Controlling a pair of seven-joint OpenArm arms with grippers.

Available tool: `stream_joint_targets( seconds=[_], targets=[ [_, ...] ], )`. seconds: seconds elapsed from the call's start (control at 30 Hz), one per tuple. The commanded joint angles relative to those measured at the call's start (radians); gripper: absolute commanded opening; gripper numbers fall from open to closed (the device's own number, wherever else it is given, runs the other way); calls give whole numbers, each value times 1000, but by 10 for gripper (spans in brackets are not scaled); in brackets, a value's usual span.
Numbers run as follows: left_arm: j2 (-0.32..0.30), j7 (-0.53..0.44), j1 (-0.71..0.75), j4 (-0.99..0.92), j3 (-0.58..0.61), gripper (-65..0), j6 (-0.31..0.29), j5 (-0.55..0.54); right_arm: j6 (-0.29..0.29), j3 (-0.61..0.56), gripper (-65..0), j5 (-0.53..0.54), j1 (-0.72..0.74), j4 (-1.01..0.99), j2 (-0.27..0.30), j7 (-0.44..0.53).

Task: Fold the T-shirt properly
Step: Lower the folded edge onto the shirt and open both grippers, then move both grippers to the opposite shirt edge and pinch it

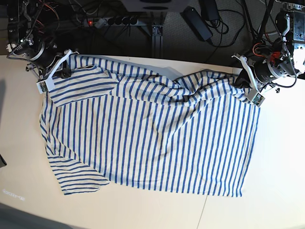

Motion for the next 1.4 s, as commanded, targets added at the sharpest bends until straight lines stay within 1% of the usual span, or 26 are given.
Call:
stream_joint_targets(
  seconds=[0.0,0.17,0.33,0.4,0.47,0.5,0.57,0.6,0.63,0.67,0.73,0.77,0.83,0.9,1.03,1.17,1.23,1.37],
  targets=[
    [-14,-19,-10,17,-9,-650,-4,-7,29,23,-650,0,0,16,19,11],
    [-14,-31,-16,17,-36,-650,0,-27,29,82,-650,0,0,16,19,12],
    [-15,-74,-22,31,-136,-650,-1,-38,29,92,-650,1,0,16,19,17],
    [-14,-80,-39,45,-181,-600,-1,-38,29,92,-650,1,0,16,19,31],
    [-18,-93,-69,48,-217,-531,-1,-38,29,91,-650,1,0,16,19,39],
    [-24,-101,-82,48,-227,-480,-1,-37,29,91,-650,1,0,16,19,38],
    [-45,-119,-103,47,-233,-350,5,-37,30,91,-650,0,-1,16,19,33],
    [-56,-138,-113,47,-232,-309,15,-37,30,92,-650,0,0,16,19,31],
    [-65,-160,-123,46,-231,-293,37,-34,30,92,-650,1,0,16,19,31],
    [-73,-183,-137,42,-230,-293,56,-32,30,91,-650,0,0,16,19,31],
    [-85,-226,-183,16,-230,-293,82,-23,30,91,-650,0,0,16,19,31],
    [-90,-238,-214,-11,-228,-293,86,-27,30,92,-650,0,-1,16,19,31],
    [-103,-239,-294,-97,-207,-293,86,-56,31,91,-650,0,-2,14,19,30],
    [-111,-236,-389,-217,-159,-293,86,-84,30,92,-650,0,-3,12,19,31],
    [-111,-237,-620,-509,-15,-293,74,-113,30,92,-650,0,-3,11,19,31],
    [-102,-275,-863,-832,109,-293,74,-113,31,92,-650,0,-3,11,19,31],
    [-92,-283,-970,-998,142,-293,74,-113,31,91,-650,0,-3,11,19,31],
    [-54,-299,-1126,-1286,149,-293,52,-116,30,92,-650,0,-3,11,19,31]
  ],
)
